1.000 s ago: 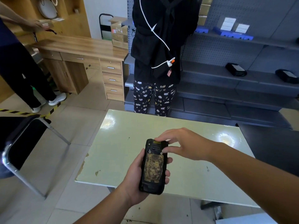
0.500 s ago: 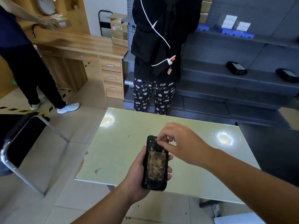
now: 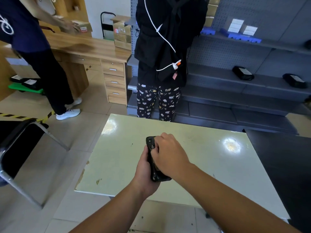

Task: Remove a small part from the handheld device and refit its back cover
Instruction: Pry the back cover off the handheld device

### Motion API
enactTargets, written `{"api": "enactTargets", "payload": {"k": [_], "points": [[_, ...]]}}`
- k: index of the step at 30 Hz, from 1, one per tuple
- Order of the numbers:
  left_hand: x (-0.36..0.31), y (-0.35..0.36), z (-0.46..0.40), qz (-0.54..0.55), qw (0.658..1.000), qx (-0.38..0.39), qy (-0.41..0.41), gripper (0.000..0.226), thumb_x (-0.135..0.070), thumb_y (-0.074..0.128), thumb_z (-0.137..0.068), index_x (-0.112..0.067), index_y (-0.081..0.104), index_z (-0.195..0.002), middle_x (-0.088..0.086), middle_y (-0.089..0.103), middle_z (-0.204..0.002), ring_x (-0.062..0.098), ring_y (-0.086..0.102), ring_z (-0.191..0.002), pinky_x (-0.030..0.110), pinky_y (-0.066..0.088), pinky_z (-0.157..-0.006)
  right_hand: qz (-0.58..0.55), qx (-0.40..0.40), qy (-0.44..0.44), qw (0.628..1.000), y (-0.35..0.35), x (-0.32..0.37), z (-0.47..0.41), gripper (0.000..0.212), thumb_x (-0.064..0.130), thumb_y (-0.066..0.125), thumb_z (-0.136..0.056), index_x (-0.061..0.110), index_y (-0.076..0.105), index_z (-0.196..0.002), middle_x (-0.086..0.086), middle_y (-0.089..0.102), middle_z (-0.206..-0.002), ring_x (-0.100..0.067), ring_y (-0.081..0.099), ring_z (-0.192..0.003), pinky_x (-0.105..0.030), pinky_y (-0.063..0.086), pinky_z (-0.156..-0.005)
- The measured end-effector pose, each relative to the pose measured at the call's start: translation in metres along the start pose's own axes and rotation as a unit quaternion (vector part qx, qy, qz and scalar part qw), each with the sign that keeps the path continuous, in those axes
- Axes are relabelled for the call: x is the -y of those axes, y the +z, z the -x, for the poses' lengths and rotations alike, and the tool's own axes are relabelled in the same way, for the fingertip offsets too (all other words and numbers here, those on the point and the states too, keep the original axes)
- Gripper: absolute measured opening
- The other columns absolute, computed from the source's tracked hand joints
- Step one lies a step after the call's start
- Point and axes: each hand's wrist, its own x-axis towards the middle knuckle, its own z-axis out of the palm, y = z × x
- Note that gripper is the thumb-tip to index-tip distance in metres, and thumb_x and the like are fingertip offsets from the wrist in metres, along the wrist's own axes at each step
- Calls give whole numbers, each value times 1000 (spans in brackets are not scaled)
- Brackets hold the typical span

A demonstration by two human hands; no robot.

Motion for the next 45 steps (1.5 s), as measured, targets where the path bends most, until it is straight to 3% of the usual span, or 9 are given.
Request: {"api": "enactTargets", "payload": {"k": [8,18,20,22,26,32,35,41,45], "points": [[12,-9,-14,1,1000,-22,-10,61,-67,39,-99,-23,80,-112,12,80,-116,30,78,-98,42,64,-62,-10,-15,37,999,30,-10,5,11,15,45,-97,12,56,-98,-4,56,-102,-24,50,-94,-36,42,-91],[-2,-4,-27,-40,997,-45,56,62,-69,36,-98,-27,81,-106,9,81,-112,27,78,-97,40,62,-70,-87,-50,39,994,32,-25,-7,8,10,51,-91,17,47,-94,3,49,-99,-23,49,-91,-38,45,-87],[-8,-7,-28,-85,990,-53,97,62,-68,34,-99,-28,80,-106,9,81,-109,25,76,-92,38,59,-73,-237,-23,171,956,26,-32,-14,13,19,58,-93,16,55,-105,0,53,-108,-21,57,-96,-35,52,-87],[-14,-8,-29,-134,981,-57,130,59,-66,35,-100,-28,79,-108,11,81,-104,26,75,-86,37,57,-75,-426,74,306,848,16,-35,-23,22,26,61,-92,11,62,-107,-2,61,-102,-19,59,-82,-28,54,-74],[-20,-6,-31,-213,963,-45,158,59,-68,37,-93,-27,76,-111,12,81,-103,23,75,-89,39,55,-78,-591,174,344,708,5,-37,-27,14,23,57,-91,15,69,-91,-1,59,-78,-18,42,-65,-41,45,-78],[-27,-10,-34,-225,956,-48,184,54,-72,42,-81,-32,75,-94,6,80,-88,19,72,-74,27,58,-56,-647,181,355,651,15,-31,-31,21,23,55,-95,15,73,-103,-3,61,-99,-24,46,-84,-57,55,-88],[-26,-13,-35,-218,958,-66,173,53,-69,40,-86,-30,76,-92,6,80,-87,20,73,-74,32,59,-59,-638,188,388,637,20,-30,-34,18,20,56,-92,14,70,-102,-3,60,-101,-26,46,-88,-75,42,-100],[-14,-19,-35,-164,977,-59,123,56,-64,34,-100,-30,78,-101,8,82,-103,28,74,-86,45,58,-79,-606,197,471,610,22,-28,-39,20,16,55,-92,10,67,-106,-7,64,-108,-30,56,-94,-82,19,-110],[-5,-24,-32,-154,982,-39,100,53,-58,33,-104,-29,78,-107,9,81,-107,26,75,-90,38,59,-72,-591,187,510,596,19,-24,-36,20,9,48,-90,7,61,-105,-11,61,-105,-36,53,-102,-79,14,-115]]}}
